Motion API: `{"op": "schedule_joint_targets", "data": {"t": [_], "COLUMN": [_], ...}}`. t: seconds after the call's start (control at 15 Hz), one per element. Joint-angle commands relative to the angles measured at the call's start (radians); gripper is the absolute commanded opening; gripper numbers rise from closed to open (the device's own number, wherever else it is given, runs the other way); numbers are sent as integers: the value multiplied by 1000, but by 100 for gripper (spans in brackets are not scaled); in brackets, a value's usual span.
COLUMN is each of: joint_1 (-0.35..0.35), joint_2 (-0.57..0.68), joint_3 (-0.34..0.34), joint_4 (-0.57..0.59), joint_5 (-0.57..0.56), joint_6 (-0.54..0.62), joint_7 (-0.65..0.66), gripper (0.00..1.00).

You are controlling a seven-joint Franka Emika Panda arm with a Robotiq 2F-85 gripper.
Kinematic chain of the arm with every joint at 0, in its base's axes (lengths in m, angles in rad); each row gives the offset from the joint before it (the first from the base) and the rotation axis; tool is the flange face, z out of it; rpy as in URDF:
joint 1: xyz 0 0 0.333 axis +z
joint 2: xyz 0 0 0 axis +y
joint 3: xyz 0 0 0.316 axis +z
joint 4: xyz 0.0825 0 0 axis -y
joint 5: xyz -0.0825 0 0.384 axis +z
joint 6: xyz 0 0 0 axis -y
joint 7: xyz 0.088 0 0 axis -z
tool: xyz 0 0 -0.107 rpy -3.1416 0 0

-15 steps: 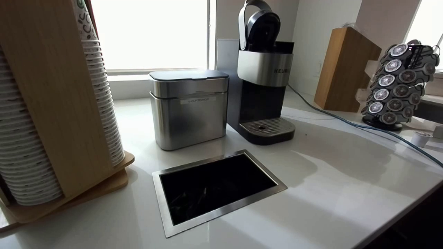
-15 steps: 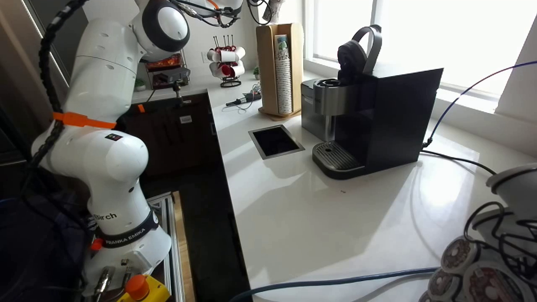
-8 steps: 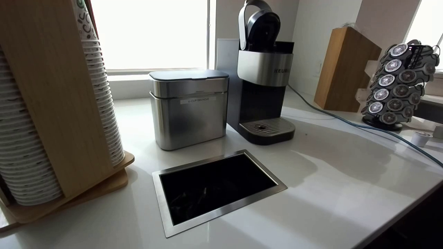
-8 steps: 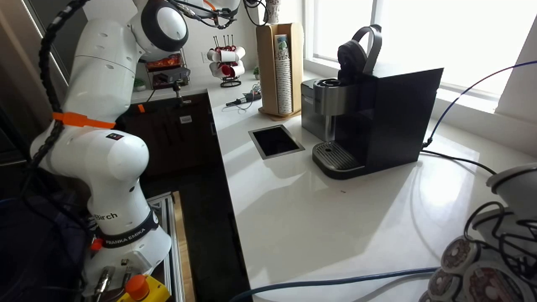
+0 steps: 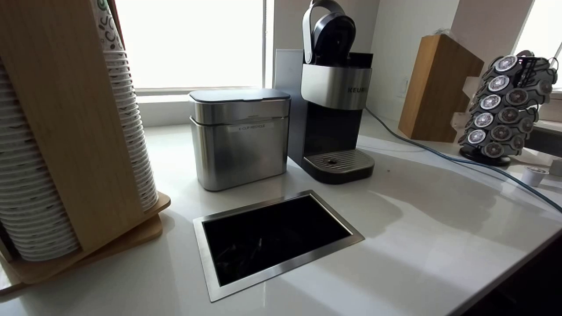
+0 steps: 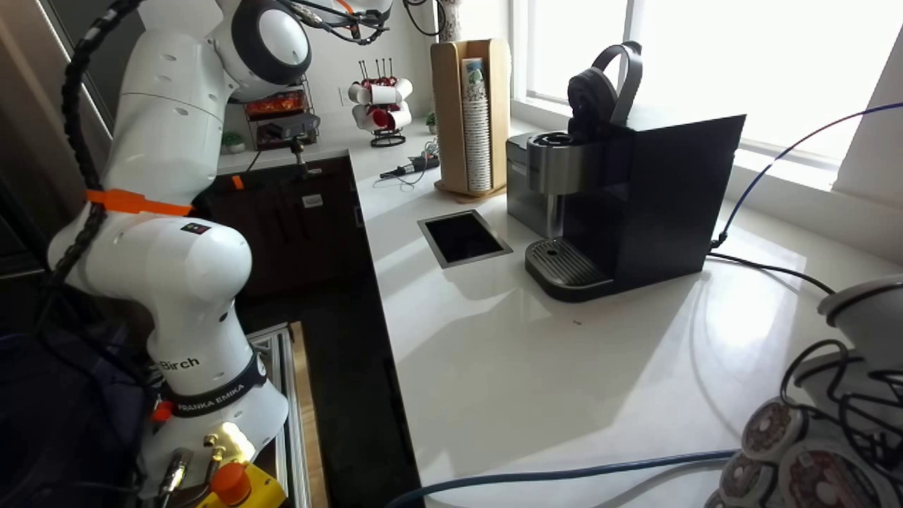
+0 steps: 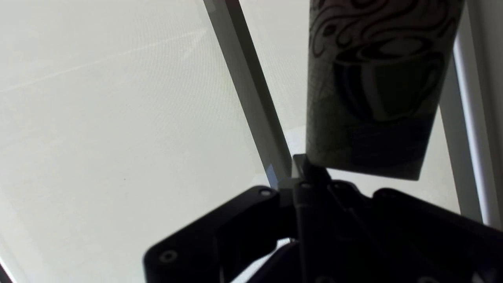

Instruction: Remove two cups from the pile, place one on the rack and place the other on the counter top to the right of the coffee maker

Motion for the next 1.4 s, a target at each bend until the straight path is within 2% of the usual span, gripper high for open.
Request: {"op": "schedule_joint_targets", "data": {"t": [0.0,0.93,1.33], "joint_1": [16,87,126], "joint_2": [-9,-2,8], "joint_3": [-13,-113,-193], "joint_4": [-3,43,82], "joint_5": [-22,-95,-162], "joint_6": [-9,-15,-28], "joint_7": [-12,-3,32], "gripper": [1,1,1]}}
